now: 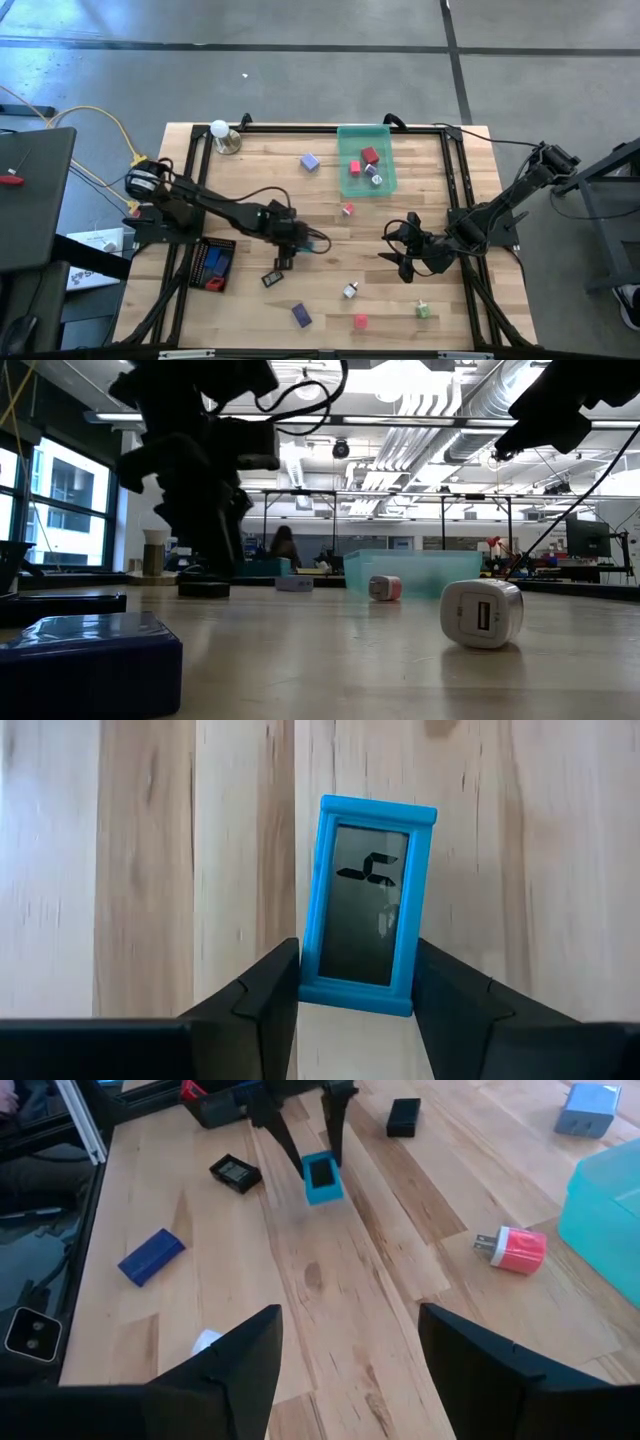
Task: Pick & Place Office items
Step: Put the light blue digital timer into the black bin
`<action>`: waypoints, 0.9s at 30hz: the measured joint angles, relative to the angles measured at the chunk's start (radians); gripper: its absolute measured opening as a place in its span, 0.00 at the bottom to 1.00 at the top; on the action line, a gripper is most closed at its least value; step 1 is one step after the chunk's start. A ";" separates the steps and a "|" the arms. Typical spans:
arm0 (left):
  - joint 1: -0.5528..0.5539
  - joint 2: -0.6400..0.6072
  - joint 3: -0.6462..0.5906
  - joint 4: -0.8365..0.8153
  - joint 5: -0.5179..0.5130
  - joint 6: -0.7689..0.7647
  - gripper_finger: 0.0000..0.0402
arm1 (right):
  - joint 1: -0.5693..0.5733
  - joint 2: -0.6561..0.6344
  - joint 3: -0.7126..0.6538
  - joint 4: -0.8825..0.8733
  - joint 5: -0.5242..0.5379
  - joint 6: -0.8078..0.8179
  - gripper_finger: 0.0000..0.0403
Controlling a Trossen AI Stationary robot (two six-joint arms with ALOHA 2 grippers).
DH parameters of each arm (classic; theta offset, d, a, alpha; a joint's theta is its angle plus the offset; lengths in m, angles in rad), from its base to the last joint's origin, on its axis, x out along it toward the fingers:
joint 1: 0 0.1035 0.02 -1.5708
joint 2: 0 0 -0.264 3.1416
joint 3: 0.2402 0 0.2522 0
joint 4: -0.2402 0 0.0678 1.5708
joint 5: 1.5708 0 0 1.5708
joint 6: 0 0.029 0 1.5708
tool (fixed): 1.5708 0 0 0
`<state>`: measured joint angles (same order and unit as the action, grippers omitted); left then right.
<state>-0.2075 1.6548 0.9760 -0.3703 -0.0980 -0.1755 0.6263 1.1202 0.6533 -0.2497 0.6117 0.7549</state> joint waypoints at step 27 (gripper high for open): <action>-0.280 -0.080 0.294 -0.801 0.074 -0.523 0.39 | 0.000 0.000 0.000 -0.001 0.017 0.000 0.55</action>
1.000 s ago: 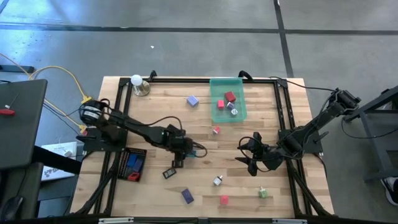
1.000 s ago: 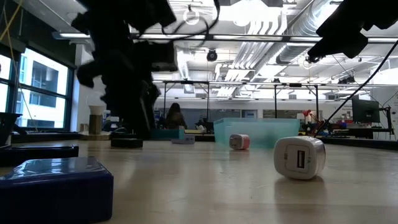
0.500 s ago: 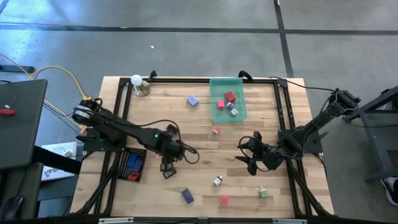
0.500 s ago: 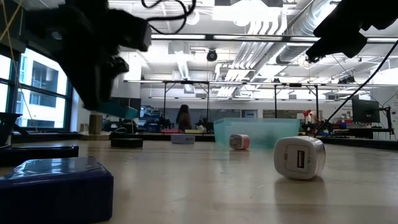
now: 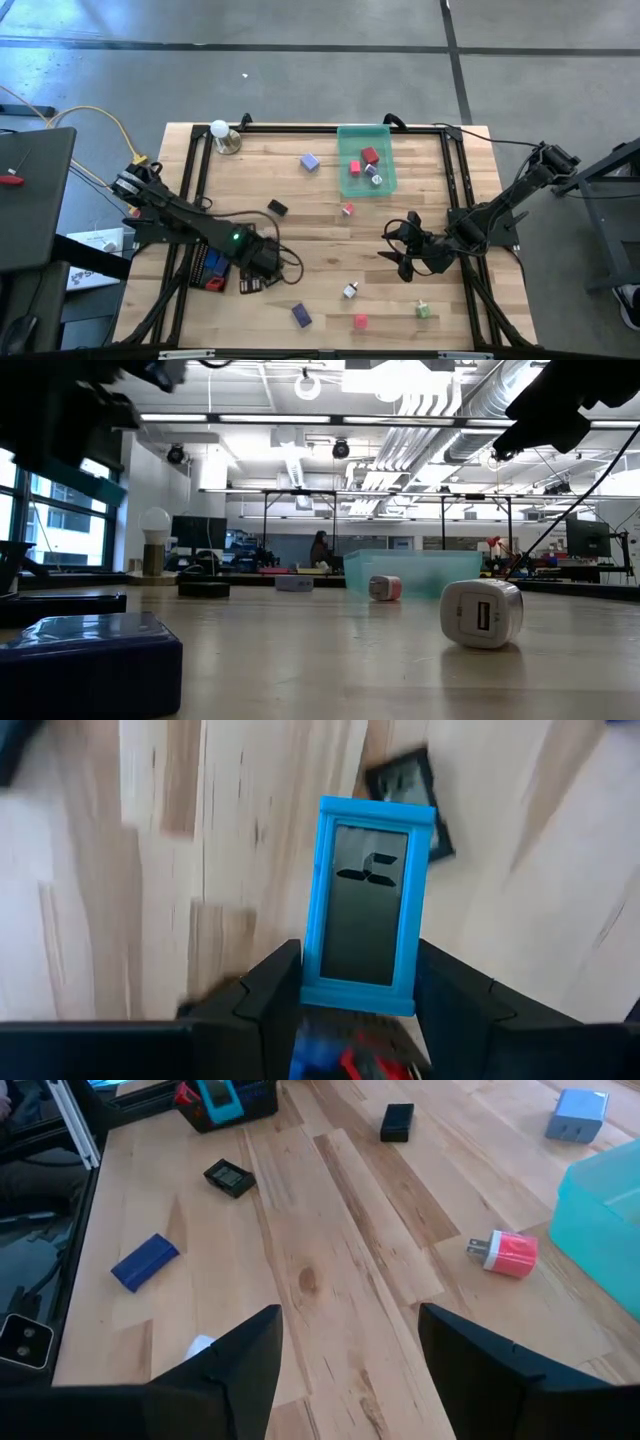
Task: Pick & Place Office items
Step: Put the light blue digital timer into the black bin
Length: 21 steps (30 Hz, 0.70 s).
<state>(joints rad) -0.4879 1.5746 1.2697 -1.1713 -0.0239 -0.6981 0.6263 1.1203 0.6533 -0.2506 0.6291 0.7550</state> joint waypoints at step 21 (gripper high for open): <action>-0.327 -0.176 -0.003 -0.330 -0.054 -0.637 0.39 | 0.000 0.001 0.000 0.000 0.000 0.004 0.55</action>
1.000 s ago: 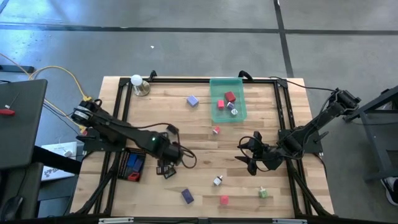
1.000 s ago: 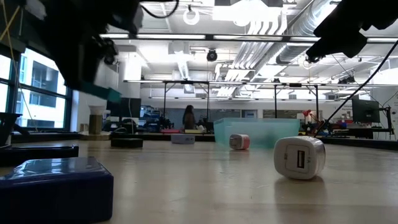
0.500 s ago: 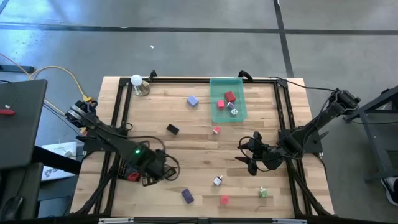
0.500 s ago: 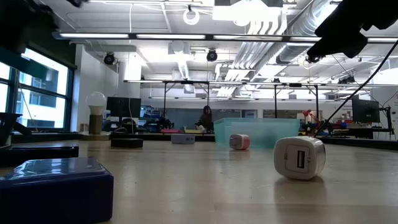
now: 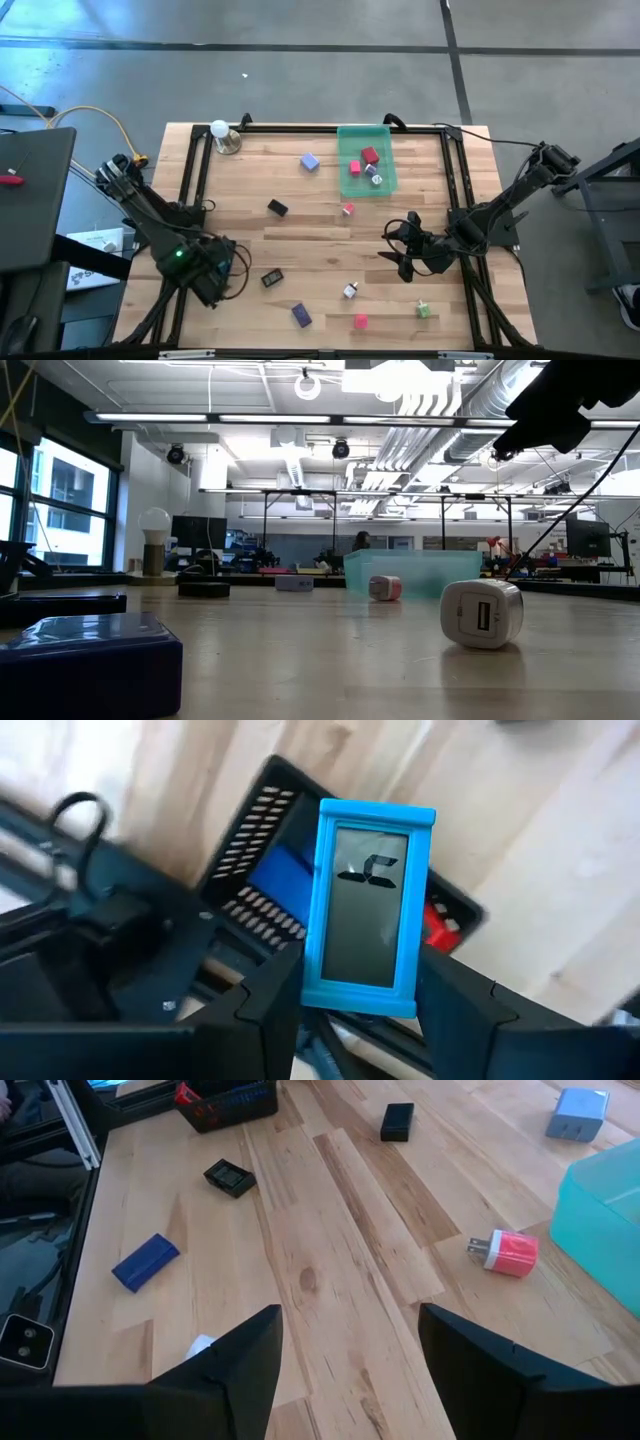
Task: Pick & Place Office items
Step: Put the light blue digital timer into the black bin
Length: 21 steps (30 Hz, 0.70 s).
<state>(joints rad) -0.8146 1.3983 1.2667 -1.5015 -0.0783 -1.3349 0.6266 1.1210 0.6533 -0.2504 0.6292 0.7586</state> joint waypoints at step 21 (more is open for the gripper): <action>-0.005 -0.166 -0.262 0.147 -0.003 -0.077 0.39 | -0.014 0.151 0.000 0.119 0.019 -0.058 0.55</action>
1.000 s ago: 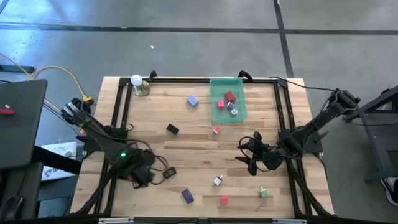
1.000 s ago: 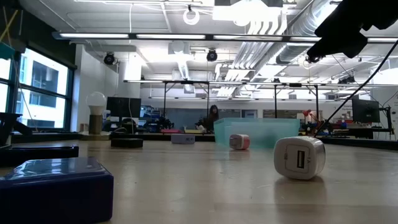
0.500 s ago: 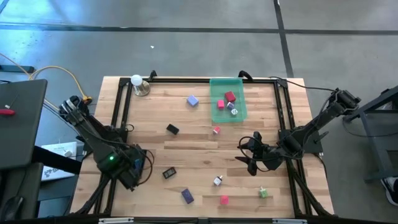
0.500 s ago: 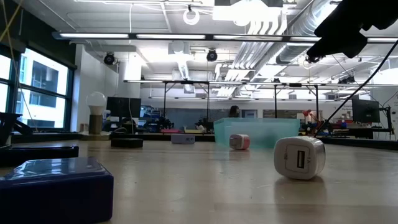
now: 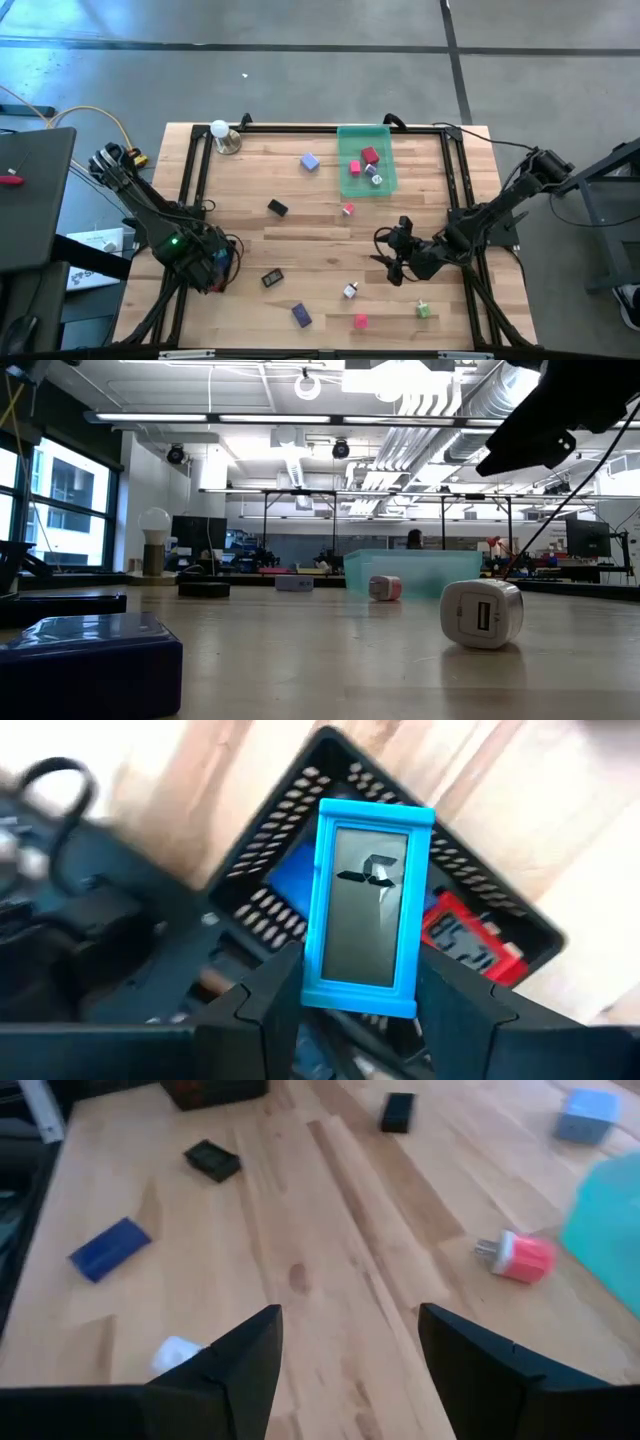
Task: Pick & Place Office items
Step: Put the light blue digital timer into the black bin
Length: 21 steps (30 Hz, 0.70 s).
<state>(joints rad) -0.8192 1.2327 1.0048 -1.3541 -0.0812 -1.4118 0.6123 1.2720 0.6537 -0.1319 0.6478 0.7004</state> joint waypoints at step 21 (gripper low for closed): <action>-0.036 -0.009 -0.254 0.256 0.022 -0.114 0.39 | 0.003 0.005 0.001 0.144 -0.082 -0.107 0.55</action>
<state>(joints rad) -0.8557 1.2240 0.7505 -1.0977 -0.0587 -1.5254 0.6151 1.2766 0.6544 0.0124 0.5659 0.5934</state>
